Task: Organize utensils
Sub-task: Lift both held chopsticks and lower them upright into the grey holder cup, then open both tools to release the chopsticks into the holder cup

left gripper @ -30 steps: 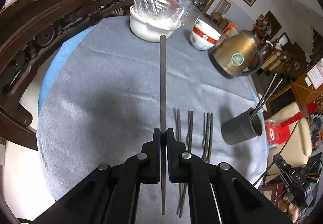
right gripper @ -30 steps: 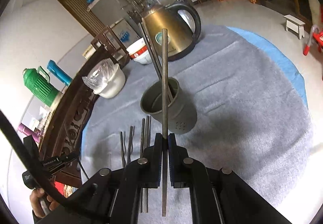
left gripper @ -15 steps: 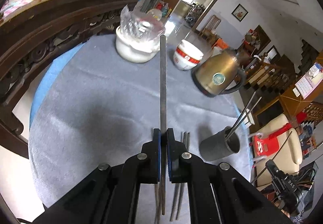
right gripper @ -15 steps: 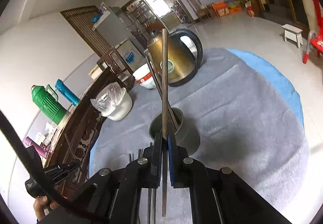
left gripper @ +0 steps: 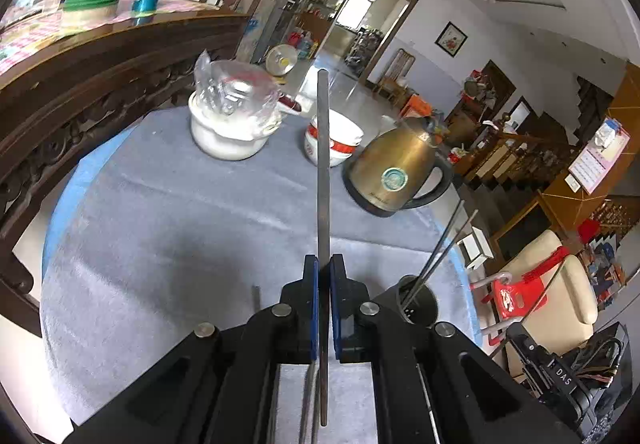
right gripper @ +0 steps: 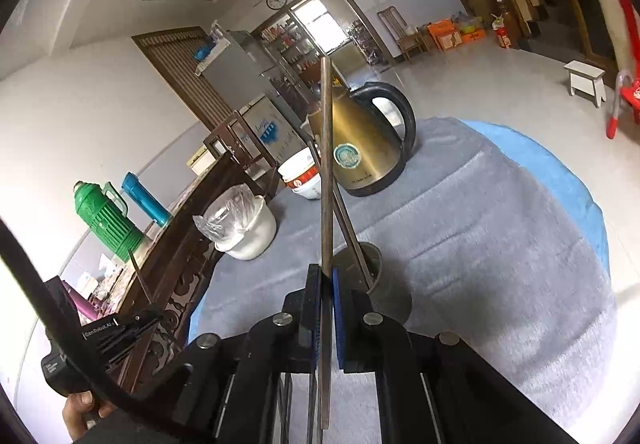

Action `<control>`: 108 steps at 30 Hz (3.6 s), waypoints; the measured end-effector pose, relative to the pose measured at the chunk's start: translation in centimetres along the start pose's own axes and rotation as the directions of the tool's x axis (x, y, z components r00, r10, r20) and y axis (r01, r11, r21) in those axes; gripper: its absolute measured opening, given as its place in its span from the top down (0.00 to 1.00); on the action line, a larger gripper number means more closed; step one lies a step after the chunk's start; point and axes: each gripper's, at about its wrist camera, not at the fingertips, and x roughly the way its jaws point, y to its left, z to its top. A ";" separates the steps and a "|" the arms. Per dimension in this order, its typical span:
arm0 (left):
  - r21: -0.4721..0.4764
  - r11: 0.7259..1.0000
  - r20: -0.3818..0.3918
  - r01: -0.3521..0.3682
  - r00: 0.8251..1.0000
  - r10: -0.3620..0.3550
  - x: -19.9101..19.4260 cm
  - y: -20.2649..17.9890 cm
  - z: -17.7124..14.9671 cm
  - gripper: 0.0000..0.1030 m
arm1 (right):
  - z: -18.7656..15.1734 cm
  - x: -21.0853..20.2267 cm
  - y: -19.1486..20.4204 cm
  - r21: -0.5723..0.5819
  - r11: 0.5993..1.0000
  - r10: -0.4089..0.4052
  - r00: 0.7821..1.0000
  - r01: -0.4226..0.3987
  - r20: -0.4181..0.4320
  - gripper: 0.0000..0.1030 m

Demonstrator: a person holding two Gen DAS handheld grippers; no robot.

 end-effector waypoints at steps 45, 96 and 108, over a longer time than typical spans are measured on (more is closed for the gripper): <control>0.035 0.994 0.078 0.101 0.992 -0.104 2.4 -5.9 1.8 0.95 | 3.1 -1.1 -0.2 -0.070 0.994 -0.073 0.990 0.082 0.121 0.94; 0.308 0.951 -0.049 0.028 0.999 -0.014 14.8 -11.7 -3.5 0.92 | 1.4 11.6 -2.1 -0.205 0.973 -0.124 0.989 0.104 -0.085 0.92; 0.232 0.972 0.037 0.030 0.998 -0.040 7.7 -8.4 -1.2 0.47 | 2.9 6.6 -1.0 -0.175 0.969 -0.175 0.985 0.174 0.009 0.71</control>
